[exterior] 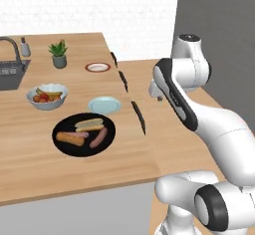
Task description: Place one bun and one sausage from the bowl on each plate.
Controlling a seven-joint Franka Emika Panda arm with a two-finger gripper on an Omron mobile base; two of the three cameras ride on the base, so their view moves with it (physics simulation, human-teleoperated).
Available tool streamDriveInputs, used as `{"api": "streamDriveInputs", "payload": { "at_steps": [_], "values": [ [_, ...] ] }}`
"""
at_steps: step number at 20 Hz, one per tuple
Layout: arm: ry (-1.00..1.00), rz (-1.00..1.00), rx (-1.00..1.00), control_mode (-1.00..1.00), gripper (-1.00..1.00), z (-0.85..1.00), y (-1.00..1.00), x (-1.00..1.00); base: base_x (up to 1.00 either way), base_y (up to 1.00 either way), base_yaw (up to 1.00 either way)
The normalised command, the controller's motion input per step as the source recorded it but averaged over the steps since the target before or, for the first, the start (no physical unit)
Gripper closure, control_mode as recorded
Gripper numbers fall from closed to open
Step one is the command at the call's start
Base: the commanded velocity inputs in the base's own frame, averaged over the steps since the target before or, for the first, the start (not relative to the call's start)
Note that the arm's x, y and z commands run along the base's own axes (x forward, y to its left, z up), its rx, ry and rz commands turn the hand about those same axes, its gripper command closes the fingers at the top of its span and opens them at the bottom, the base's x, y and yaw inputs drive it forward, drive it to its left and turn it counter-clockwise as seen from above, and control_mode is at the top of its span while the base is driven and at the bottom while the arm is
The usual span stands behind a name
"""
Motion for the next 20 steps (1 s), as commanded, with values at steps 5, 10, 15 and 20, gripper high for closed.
{"api": "streamDriveInputs", "payload": {
  "at_steps": [5, 10, 15, 20],
  "values": [
    [0.00, 0.00, 0.00, 1.00, -1.00, 0.00, 0.00, 0.00, 0.23, -0.64, 0.23],
    [0.00, 0.00, 0.00, 1.00, -1.00, 0.00, 0.00, 0.00, 0.42, -0.68, 0.52],
    [0.00, 0.00, 0.00, 1.00, -1.00, 0.00, 0.00, 0.00, 0.30, -0.56, 0.72],
    [0.00, 0.00, 0.00, 1.00, -1.00, 0.00, 0.00, 0.00, 0.00, -0.59, 0.86]
  ]
}}
